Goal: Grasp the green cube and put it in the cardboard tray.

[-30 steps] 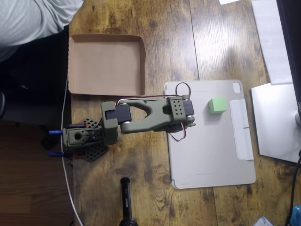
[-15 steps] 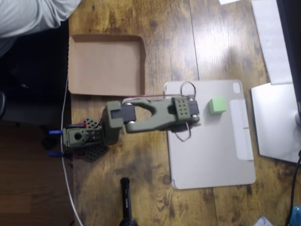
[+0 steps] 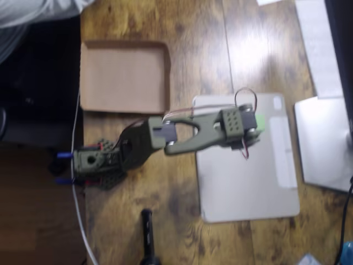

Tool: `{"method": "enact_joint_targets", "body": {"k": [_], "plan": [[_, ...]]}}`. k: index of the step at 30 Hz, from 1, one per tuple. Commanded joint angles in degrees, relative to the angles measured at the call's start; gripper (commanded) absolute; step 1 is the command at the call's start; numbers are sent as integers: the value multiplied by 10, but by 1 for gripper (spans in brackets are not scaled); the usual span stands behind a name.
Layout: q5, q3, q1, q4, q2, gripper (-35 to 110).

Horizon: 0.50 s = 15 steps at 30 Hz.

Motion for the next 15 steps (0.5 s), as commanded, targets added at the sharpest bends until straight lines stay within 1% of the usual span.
{"method": "enact_joint_targets", "body": {"k": [1, 4, 6, 15], "plan": [[-17, -82, -12, 12, -10, 7], [-48, -147, -39, 12, -30, 11], [-56, -183, -53, 13, -48, 12], [-35, -314, -89, 13, -170, 13]]}}
